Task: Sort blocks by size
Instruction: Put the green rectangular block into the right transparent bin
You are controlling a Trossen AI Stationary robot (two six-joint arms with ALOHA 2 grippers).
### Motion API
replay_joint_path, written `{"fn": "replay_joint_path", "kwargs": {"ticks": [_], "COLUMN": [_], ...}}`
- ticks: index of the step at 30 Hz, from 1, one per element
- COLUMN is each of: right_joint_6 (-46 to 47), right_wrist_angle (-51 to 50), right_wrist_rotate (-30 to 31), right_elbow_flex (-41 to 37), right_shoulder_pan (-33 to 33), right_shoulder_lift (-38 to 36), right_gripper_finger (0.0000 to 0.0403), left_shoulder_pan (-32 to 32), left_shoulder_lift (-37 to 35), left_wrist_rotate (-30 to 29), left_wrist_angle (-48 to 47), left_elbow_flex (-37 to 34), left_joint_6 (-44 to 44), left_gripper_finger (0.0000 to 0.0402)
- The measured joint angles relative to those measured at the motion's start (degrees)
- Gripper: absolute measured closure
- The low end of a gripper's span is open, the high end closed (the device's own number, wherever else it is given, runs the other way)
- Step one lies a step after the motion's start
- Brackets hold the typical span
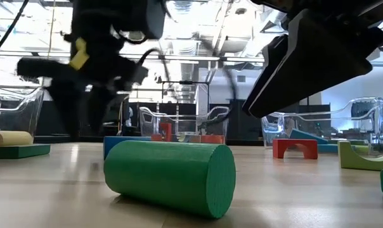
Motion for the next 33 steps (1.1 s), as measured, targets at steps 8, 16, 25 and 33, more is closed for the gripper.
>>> {"fn": "replay_joint_path", "kwargs": {"ticks": [8,16,25,33], "right_joint_6": [0.0,-0.1,-0.1,-0.1], "right_wrist_angle": [0.0,-0.2,-0.2,-0.2], "right_wrist_rotate": [0.0,0.0,0.0,0.0], "right_elbow_flex": [0.0,0.0,0.0,0.0], "right_shoulder_pan": [-0.2,-0.1,-0.1,-0.1], "right_shoulder_lift": [0.0,0.0,0.0,0.0], "right_gripper_finger": [0.0163,0.0163,0.0163,0.0164], "left_shoulder_pan": [0.0,-0.2,-0.9,-0.9], "left_shoulder_lift": [-0.2,-0.2,-0.4,-0.5], "left_wrist_rotate": [-0.6,1.8,2.5,1.7], "left_wrist_angle": [-8.6,-8.8,-5.6,-1.8], "left_elbow_flex": [0.2,-4.2,-7.6,-7.8], "left_joint_6": [1.0,-0.2,-0.4,0.1], "left_gripper_finger": [0.0189,0.0189,0.0189,0.0189]}}
